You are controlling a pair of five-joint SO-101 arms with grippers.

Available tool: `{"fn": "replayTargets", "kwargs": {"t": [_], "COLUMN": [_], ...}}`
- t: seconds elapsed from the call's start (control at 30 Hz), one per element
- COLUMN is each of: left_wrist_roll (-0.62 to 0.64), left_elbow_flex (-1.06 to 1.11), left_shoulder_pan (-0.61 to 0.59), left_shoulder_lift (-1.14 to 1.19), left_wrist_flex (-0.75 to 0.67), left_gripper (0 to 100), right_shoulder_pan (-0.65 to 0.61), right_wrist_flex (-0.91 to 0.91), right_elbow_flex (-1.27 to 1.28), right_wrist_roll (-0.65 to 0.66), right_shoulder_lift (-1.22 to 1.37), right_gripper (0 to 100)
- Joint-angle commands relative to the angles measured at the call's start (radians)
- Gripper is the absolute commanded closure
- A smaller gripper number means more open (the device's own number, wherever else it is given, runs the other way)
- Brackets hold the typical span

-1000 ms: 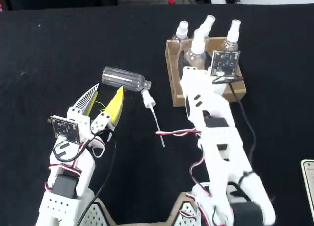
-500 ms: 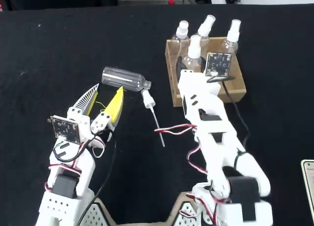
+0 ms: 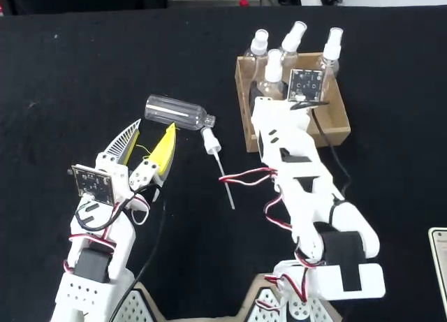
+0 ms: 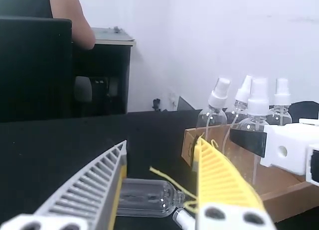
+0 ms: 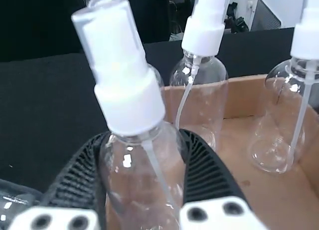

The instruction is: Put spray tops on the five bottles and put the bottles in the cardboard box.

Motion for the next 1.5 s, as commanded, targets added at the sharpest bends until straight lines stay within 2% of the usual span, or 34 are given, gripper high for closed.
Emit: {"fn": "replayTargets", "kwargs": {"t": [0.0, 0.33, 0.57, 0.77, 1.07, 1.47], "left_wrist_roll": [-0.011, -0.011, -0.011, -0.011, -0.011, -0.011], "left_elbow_flex": [0.021, 0.021, 0.021, 0.021, 0.021, 0.021], "left_shoulder_pan": [-0.002, -0.002, -0.002, -0.002, -0.002, -0.002], "left_shoulder_lift": [0.002, 0.002, 0.002, 0.002, 0.002, 0.002], "left_wrist_flex": [-0.009, -0.009, -0.009, -0.009, -0.009, -0.009], "left_gripper": [79, 79, 79, 79, 79, 79], "right_shoulder_pan": [0.009, 0.011, 0.009, 0.009, 0.009, -0.006], "right_wrist_flex": [-0.032, -0.043, -0.265, -0.264, -0.342, -0.350], "right_elbow_flex": [-0.056, -0.051, 0.054, 0.054, -0.012, -0.007], "right_wrist_roll": [-0.005, -0.005, -0.005, -0.005, -0.005, -0.005], "right_shoulder_lift": [-0.008, -0.008, -0.008, -0.001, 0.150, 0.162], "right_gripper": [98.7, 98.7, 98.8, 98.8, 98.8, 98.7]}}
